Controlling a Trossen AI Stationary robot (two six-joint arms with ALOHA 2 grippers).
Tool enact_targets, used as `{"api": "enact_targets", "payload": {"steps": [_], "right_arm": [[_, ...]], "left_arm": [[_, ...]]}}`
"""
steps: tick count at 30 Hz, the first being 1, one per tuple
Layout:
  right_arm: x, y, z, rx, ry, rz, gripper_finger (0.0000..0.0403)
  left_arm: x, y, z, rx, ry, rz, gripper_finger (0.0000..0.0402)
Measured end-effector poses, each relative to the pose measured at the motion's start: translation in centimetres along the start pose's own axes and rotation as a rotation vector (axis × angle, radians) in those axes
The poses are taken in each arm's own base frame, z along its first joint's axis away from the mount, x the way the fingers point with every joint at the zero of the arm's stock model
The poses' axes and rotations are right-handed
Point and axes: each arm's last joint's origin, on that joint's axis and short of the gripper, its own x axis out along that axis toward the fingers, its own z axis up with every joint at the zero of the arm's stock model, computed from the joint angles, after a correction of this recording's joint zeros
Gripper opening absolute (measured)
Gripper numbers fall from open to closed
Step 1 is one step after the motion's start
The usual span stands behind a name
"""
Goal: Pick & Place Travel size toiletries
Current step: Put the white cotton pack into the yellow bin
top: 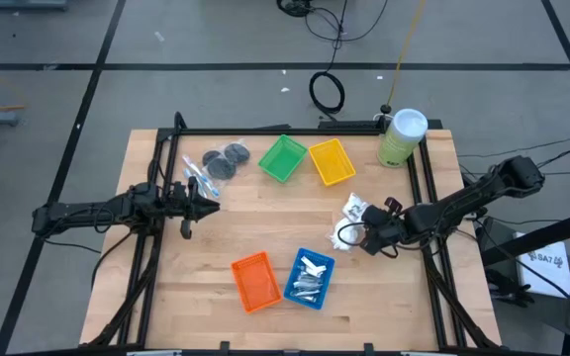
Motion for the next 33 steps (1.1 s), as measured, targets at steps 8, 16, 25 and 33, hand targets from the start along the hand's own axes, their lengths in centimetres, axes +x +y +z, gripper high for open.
{"api": "enact_targets", "payload": {"steps": [8, 16, 25, 33], "right_arm": [[-1.0, -0.3, 0.4, 0.01, -0.043, 0.05, 0.0017], [-2.5, -0.7, 1.0, 0.063, -0.123, 0.137, 0.0007], [-4.6, -0.4, 2.7, 0.034, -0.348, 0.282, 0.0002], [-6.0, -0.3, 5.8, -0.012, -0.696, 0.23, 0.0001]], "left_arm": [[0.0, 0.0, 0.0, 0.0, 0.0, 0.0, 0.0044], [0.0, 0.0, 0.0, 0.0, 0.001, 0.0, 0.0044], [0.0, 0.0, 0.0, 0.0, 0.0, 0.0, 0.0044], [0.0, 0.0, 0.0, 0.0, 0.0, 0.0, 0.0044]]}}
